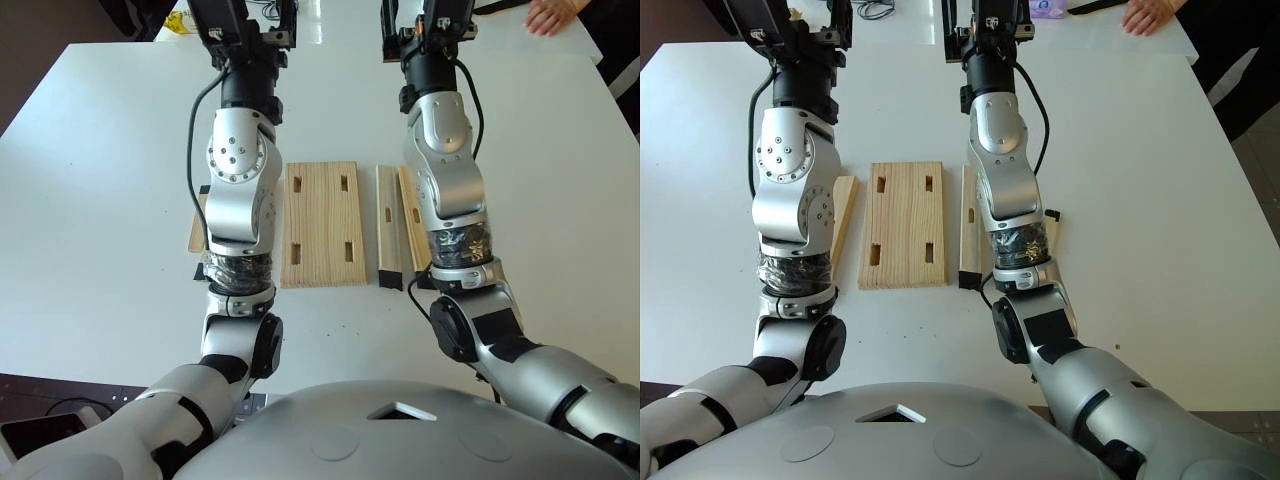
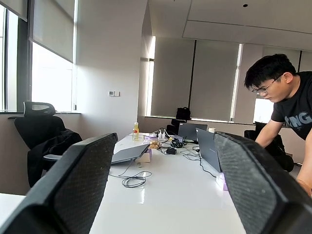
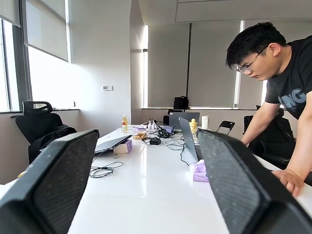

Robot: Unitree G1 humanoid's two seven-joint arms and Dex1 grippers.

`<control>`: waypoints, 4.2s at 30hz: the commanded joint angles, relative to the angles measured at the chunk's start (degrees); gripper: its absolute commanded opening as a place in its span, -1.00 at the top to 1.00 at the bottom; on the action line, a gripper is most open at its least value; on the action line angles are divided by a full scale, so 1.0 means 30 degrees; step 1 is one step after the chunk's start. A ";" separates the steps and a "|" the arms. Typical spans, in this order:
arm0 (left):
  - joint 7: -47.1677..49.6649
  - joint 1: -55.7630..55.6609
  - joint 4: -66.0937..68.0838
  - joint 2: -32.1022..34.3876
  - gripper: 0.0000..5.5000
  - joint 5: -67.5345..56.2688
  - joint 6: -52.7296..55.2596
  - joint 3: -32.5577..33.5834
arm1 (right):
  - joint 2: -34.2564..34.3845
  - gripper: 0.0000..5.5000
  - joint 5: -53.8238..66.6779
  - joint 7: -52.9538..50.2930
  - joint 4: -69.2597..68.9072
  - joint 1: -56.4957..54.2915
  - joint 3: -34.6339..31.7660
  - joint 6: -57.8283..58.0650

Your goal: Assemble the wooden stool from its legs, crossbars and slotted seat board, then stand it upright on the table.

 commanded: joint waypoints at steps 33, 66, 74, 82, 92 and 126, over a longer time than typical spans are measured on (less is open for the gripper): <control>0.0611 -0.0624 -0.2736 0.2029 -0.34 0.0328 0.1885 0.2229 | -0.0739 -0.35 -0.0017 0.0513 -0.3405 -0.0939 -0.0341 0.1252; -1.0741 1.1852 0.1521 1.0185 -0.34 -0.4088 0.5181 0.5928 | -0.2642 -0.35 -0.1036 -0.0290 -0.3547 0.1327 -0.1748 0.1899; -1.0249 1.2872 0.1395 0.9598 -0.34 -0.3875 0.4999 0.4789 | -0.3210 -0.35 -0.1119 -0.0394 -0.3201 0.1702 -0.1986 0.1470; -0.9508 1.2636 0.0981 0.9508 -0.34 -0.3664 0.5800 0.4188 | -0.3332 -0.35 -0.1389 -0.0408 -0.2998 0.1795 -0.1797 0.1093; -0.9350 1.3154 0.1049 1.0110 -0.34 -0.2955 0.6890 0.3821 | -0.3205 -0.35 -0.1605 -0.0620 -0.3182 0.2247 -0.1856 0.1064; -0.8702 1.0096 -0.1089 1.0543 0.52 -0.4142 1.0326 0.4743 | -0.3008 -0.35 -0.0978 -0.0784 -0.3267 0.2338 -0.2286 0.0911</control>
